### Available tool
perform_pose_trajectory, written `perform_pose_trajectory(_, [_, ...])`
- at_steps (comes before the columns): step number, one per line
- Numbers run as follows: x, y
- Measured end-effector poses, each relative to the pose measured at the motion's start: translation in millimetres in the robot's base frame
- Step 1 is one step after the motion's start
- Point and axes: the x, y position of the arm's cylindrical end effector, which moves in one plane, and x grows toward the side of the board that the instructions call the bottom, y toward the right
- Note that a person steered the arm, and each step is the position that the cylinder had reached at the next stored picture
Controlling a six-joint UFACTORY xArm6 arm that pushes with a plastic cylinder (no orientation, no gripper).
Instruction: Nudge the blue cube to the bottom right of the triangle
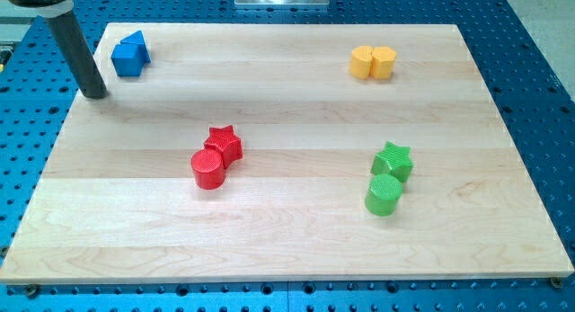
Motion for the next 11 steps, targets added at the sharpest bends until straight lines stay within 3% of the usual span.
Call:
perform_pose_trajectory(8, [8.3, -16.1])
perform_pose_trajectory(9, [-5.6, -15.4])
perform_pose_trajectory(10, [-47.3, 56.4])
perform_pose_trajectory(11, [-25.6, 141.4])
